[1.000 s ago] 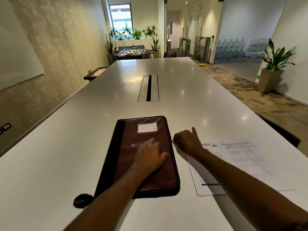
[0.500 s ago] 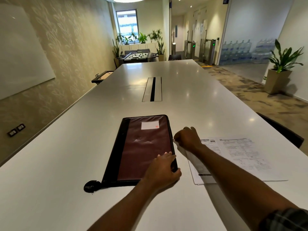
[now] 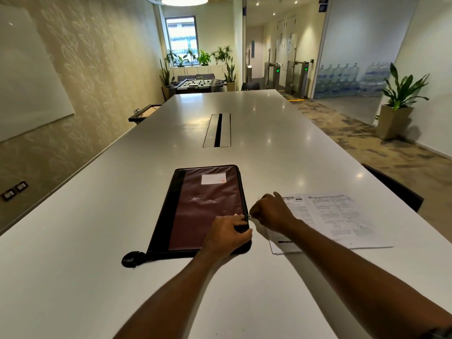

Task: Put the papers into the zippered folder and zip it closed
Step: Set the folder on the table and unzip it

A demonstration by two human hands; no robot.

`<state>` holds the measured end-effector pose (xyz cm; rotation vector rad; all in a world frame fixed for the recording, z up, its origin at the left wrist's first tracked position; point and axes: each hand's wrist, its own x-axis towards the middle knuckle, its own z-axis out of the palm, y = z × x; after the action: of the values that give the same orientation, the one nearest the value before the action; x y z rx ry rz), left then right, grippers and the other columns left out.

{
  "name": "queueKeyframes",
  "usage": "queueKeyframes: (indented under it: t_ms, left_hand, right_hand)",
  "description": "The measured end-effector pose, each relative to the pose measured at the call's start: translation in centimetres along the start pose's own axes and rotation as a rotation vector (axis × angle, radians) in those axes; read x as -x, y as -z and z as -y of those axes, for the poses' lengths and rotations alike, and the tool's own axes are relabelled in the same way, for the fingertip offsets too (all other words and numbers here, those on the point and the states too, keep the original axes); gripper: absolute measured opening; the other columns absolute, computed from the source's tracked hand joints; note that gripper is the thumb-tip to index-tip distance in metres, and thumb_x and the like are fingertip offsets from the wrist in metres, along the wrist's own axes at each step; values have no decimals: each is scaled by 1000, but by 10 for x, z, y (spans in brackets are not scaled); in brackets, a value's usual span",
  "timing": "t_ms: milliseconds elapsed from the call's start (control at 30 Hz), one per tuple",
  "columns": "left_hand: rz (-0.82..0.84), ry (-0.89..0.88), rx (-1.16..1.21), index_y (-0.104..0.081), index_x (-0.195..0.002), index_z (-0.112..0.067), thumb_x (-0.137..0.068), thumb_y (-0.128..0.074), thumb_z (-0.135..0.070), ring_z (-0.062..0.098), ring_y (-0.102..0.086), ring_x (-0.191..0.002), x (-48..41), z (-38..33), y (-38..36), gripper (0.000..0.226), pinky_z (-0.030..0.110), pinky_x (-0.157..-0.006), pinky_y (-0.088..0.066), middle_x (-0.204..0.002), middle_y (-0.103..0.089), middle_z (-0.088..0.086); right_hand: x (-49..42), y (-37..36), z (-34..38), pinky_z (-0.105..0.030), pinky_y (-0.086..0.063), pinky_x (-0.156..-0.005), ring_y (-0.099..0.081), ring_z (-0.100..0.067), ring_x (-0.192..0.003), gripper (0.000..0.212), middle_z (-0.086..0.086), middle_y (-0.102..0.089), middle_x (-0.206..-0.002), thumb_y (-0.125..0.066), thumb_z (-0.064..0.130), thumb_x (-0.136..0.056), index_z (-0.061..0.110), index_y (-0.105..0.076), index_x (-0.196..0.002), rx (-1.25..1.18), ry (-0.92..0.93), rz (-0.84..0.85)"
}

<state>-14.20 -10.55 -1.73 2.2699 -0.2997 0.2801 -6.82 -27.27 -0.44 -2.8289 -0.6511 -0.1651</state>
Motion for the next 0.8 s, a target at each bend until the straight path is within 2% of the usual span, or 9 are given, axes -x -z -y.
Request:
queueKeyframes:
  t_ms: [100,200,300,400,467,533,600,733,800]
  left_hand:
    - [-17,-18,-6,-78,-91,-15,-76,-75,-24,1,-65,-99,-1,0,-1,18,6,-83,-44,-100,-76,4]
    - [6,-3,-38,-75,-102,-13,-76,-76,-27,11,-62,-113,-2,1,-2,30,18,-93,-46,-115,-70,6]
    - [14,-18,-44,-74,-106,-9,-77,-78,-27,13,-61,-116,0,-1,-3,34,21,-95,-46,-118,-69,7]
    - [47,-28,3,-77,-91,-15,-77,-78,-34,6,-66,-94,4,-7,4,23,24,-77,-50,-98,-76,2]
    - [128,-74,-31,-71,-91,-21,-73,-75,-46,2,-61,-80,11,-4,13,32,27,-69,-50,-88,-72,-8]
    - [222,-122,-188,-65,-115,-26,-70,-72,-51,4,-57,-106,20,7,21,52,25,-90,-47,-117,-66,-9]
    - [230,-119,-297,-60,-128,-22,-77,-65,-46,13,-50,-125,28,18,25,57,31,-103,-41,-138,-56,-4]
    - [203,-82,-157,-73,-101,-12,-84,-56,-37,23,-64,-104,32,11,31,34,42,-89,-52,-109,-71,7]
    - [197,-75,-74,-73,-91,-4,-85,-61,-29,25,-65,-98,30,9,32,28,39,-86,-52,-100,-73,12]
  right_hand:
    - [18,2,4,-48,-21,-113,-54,-20,-114,16,5,-75,-104,-65,31,-87,33,-76,-99,-30,-19,17]
    - [38,3,10,-48,-20,-113,-54,-20,-113,17,5,-76,-103,-64,31,-87,33,-76,-99,-71,-15,33]
    - [57,2,19,-47,-23,-111,-58,-22,-107,17,3,-76,-99,-62,30,-88,29,-77,-97,-78,-14,2]
    - [69,-1,25,-43,-32,-105,-63,-24,-96,19,1,-77,-93,-58,28,-89,25,-76,-91,-72,-61,-27]
    - [75,-4,28,-41,-34,-103,-65,-23,-91,18,0,-77,-90,-58,27,-88,25,-76,-90,-82,-89,-50]
    - [79,-7,32,-38,-33,-101,-66,-22,-89,17,1,-77,-90,-60,25,-87,27,-77,-91,-98,-107,-98]
    - [82,-9,37,-36,-35,-99,-65,-23,-86,16,1,-77,-87,-62,25,-85,27,-77,-90,-102,-99,-134]
    - [86,-13,50,-40,-36,-99,-62,-24,-77,20,-1,-74,-79,-59,17,-84,24,-76,-79,-114,-37,-133]
    - [88,-14,57,-41,-33,-105,-62,-22,-74,19,-2,-73,-77,-60,14,-84,22,-76,-75,-151,-33,-144]
